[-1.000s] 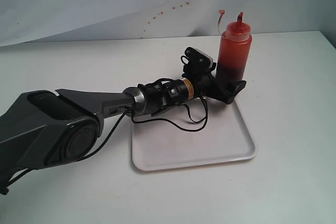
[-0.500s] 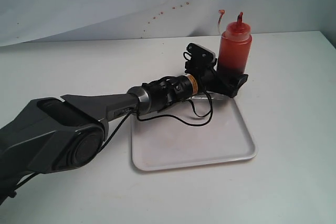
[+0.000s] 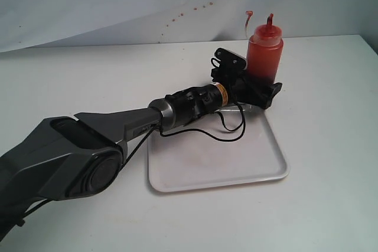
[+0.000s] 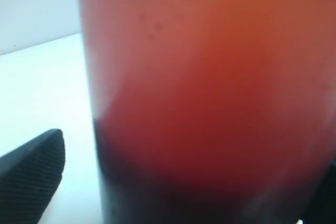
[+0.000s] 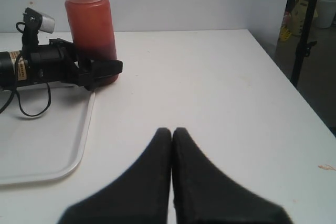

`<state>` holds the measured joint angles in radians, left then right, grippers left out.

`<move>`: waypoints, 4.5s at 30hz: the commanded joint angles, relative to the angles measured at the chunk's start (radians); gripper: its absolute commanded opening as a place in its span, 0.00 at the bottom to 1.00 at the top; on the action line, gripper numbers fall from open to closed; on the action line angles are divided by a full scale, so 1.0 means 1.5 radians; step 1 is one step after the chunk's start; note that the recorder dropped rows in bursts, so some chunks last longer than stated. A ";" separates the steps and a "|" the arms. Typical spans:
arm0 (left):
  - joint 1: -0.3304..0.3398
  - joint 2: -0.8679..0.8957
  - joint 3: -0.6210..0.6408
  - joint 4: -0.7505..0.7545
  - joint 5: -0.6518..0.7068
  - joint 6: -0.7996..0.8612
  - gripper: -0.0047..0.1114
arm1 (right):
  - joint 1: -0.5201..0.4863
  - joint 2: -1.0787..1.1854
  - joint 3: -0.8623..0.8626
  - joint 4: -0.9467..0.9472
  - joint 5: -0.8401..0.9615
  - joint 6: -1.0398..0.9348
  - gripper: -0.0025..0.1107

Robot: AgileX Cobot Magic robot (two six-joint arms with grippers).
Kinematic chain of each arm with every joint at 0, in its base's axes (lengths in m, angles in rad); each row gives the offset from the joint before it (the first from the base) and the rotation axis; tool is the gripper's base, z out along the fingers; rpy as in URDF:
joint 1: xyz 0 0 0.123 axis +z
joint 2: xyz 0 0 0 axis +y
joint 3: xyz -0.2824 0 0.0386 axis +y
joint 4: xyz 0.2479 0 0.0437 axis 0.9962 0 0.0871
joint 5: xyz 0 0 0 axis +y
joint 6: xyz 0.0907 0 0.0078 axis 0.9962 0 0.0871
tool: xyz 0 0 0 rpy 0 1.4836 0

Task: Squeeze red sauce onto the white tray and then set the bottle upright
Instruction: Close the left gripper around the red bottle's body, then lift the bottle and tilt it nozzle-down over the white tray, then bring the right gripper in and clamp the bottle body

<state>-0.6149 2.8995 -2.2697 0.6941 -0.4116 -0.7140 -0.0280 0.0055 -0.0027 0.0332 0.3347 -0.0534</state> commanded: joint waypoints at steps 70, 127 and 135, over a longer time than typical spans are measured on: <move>-0.001 -0.752 0.742 0.191 0.071 0.027 0.04 | -0.003 -0.004 0.002 0.002 -0.001 0.001 0.02; -0.045 -0.883 0.846 0.700 0.542 0.704 0.04 | 0.338 0.955 -0.620 -0.068 -0.135 -0.072 0.95; -0.085 -0.800 0.788 0.700 0.623 0.745 0.04 | 0.378 0.989 -0.620 -0.064 -0.132 -0.124 0.95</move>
<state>-0.7244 1.6943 -1.0639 1.7417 0.4834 0.3847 0.5073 1.4644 -0.9262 -0.0562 0.1388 -0.1808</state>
